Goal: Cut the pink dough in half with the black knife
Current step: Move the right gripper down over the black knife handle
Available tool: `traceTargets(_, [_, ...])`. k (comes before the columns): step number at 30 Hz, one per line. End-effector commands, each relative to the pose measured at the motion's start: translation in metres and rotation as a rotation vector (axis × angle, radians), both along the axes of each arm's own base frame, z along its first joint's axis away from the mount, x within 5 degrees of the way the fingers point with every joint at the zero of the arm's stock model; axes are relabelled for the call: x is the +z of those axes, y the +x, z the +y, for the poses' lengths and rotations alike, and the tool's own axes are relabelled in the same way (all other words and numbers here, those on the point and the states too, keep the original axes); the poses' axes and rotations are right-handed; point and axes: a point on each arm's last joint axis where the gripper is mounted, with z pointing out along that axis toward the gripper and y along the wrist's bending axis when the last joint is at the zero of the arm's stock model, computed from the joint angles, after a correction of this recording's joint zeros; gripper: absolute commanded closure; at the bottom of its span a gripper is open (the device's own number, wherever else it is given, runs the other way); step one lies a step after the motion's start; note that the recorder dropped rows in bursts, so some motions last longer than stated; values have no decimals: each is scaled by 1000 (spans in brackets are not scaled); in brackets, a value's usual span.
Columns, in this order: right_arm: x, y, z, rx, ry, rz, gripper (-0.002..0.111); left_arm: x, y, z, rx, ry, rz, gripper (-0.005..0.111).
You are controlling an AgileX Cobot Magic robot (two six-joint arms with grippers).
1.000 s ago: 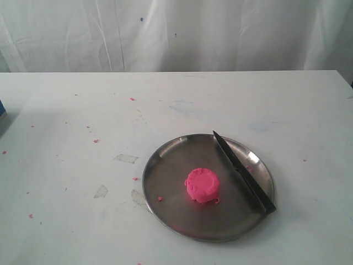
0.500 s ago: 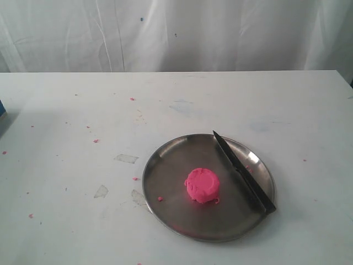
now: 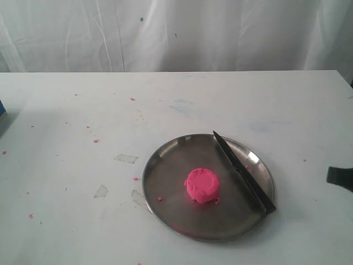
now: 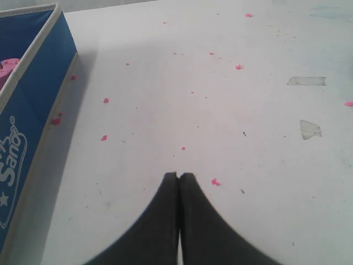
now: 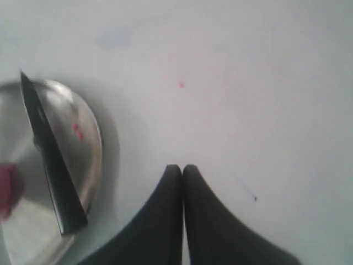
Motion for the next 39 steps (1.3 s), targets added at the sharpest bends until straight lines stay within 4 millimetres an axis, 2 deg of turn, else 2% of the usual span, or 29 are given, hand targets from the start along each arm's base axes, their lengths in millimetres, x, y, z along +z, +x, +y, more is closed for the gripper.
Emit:
traceTargets(1, [-5, 22, 16, 137, -66, 237, 108, 1, 0, 0, 4, 1, -9, 107])
traceTargets(4, [-8, 40, 19, 145, -56, 175, 108, 1, 0, 0, 4, 1, -9, 107])
traceTargets(5, [-10, 41, 19, 143, -53, 179, 108, 1, 0, 0, 4, 1, -9, 107])
traceTargets(8, [-14, 36, 25, 42, 123, 257, 108, 1, 0, 0, 4, 1, -9, 107])
traceTargets(10, [-13, 37, 26, 55, 122, 259, 108, 1, 0, 0, 4, 1, -9, 107])
traceTargets(12, [-3, 40, 35, 212, 113, 275, 108, 1, 0, 0, 4, 1, -9, 107])
traceTargets(13, [13, 44, 51, 404, 156, 279, 108, 1, 0, 0, 4, 1, -9, 107])
traceTargets(15, [38, 49, 70, 604, 241, 319, 108, 1, 0, 0, 4, 1, -9, 107])
traceTargets(17, [50, 58, 82, 673, 175, 391, 108, 1, 0, 0, 4, 1, -9, 107])
traceTargets(18, [46, 68, 82, 639, 26, 435, 108, 1, 0, 0, 4, 1, -9, 107])
traceTargets(20, [34, 85, 79, 550, -163, 427, 108, 1, 0, 0, 4, 1, -9, 107])
traceTargets(21, [29, 92, 81, 530, -188, 403, 108, 1, 0, 0, 4, 1, -9, 107])
traceTargets(22, [21, 102, 85, 515, -177, 373, 108, 1, 0, 0, 4, 1, -9, 107])
traceTargets(25, [4, 115, 94, 558, -138, 365, 107, 1, 0, 0, 4, 1, -9, 107])
traceTargets(30, [-25, 129, 106, 608, -94, 485, 80, 1, 0, 0, 4, 1, -9, 107])
traceTargets(35, [-50, 136, 106, 614, -122, 546, 79, 1, 0, 0, 5, 1, -10, 107])
traceTargets(39, [-51, 142, 107, 609, -131, 515, 79, 1, 0, 0, 5, 1, -10, 107])
